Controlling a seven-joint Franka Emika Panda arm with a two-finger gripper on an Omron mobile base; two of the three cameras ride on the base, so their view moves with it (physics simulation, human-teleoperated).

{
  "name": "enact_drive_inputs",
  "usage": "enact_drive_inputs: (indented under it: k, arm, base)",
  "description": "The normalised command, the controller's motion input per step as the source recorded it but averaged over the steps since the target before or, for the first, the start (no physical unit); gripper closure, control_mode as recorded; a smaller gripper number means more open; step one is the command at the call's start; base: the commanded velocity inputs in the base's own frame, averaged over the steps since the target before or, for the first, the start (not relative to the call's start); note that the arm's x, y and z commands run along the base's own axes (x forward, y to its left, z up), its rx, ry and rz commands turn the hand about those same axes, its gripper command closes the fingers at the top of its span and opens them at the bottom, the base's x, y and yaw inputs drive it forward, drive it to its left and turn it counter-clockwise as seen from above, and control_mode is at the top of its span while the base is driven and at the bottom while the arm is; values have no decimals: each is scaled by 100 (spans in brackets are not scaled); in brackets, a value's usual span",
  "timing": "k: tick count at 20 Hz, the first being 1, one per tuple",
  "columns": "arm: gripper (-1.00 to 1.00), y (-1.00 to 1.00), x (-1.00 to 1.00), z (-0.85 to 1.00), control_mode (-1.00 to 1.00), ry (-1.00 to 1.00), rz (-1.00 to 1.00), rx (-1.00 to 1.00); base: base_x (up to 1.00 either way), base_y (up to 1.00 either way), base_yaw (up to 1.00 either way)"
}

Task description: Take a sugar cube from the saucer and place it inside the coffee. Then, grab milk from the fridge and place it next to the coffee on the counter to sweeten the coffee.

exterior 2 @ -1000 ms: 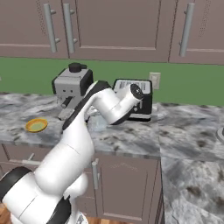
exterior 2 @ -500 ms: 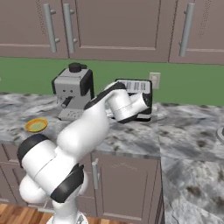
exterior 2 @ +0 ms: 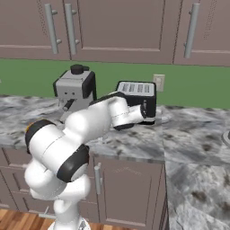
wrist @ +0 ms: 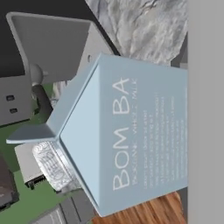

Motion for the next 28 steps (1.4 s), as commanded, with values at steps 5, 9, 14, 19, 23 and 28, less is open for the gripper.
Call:
enact_drive_inputs:
  k: [5, 9, 14, 19, 23, 28]
  arm:
    - [100, 10, 33, -52, -100, -12, 1, 0]
    - [100, 4, 44, -31, -100, -13, 0, 0]
    - [100, 6, 50, -29, -100, -3, 1, 0]
    - [-100, 5, 60, -26, -100, 0, 1, 0]
    - [-100, 0, 5, 0, -100, 0, 0, 0]
    - [-100, -1, 0, 0, -100, -2, 0, 0]
  base:
    - [0, 0, 0]
    - [0, 0, 0]
    - [0, 0, 0]
    - [0, 0, 0]
    - [0, 0, 0]
    - [0, 0, 0]
